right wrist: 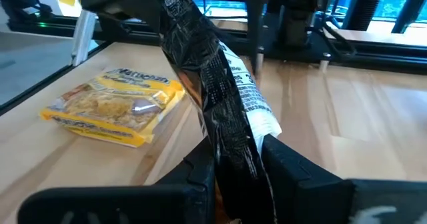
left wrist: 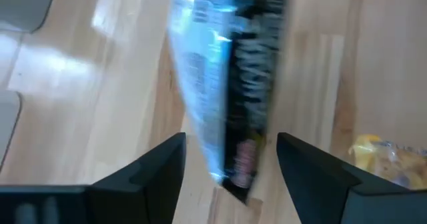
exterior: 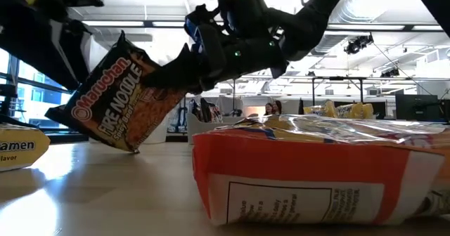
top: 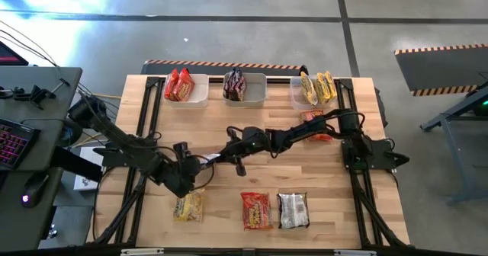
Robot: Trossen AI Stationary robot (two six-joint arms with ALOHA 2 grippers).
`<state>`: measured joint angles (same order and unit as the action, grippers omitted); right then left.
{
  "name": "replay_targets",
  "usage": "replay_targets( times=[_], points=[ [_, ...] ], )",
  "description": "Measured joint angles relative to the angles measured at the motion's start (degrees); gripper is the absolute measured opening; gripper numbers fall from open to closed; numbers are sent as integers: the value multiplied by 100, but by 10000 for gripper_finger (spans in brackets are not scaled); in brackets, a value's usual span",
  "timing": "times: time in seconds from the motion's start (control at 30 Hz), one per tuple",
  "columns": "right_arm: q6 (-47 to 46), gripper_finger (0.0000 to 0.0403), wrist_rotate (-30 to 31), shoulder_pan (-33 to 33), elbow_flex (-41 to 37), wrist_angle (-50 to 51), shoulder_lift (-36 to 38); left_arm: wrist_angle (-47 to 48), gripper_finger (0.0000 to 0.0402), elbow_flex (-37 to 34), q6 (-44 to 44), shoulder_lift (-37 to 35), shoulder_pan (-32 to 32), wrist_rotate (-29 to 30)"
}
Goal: Sort Maruchan noodles
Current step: Put the black noodle pack into the gray bin
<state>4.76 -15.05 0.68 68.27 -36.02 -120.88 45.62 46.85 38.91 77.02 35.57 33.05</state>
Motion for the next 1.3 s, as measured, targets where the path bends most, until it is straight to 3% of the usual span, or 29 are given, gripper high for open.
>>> replay_targets(
  times=[0.43,0.57,0.97,1.1,1.3],
  points=[
    [12,65,-2,9,2,-145,0,-807,223,0,-165,78,-651,-615],
    [15,65,-2,9,2,-149,0,-825,186,0,-280,78,-756,-769],
    [-114,67,174,16,9,24,132,-843,22,2,-559,76,-763,-1011],
    [29,79,381,18,10,493,401,-858,5,26,-497,69,-848,-1056],
    [216,139,1277,3,24,1713,1174,-980,5,37,-320,-166,-1168,-1547]
  ],
)
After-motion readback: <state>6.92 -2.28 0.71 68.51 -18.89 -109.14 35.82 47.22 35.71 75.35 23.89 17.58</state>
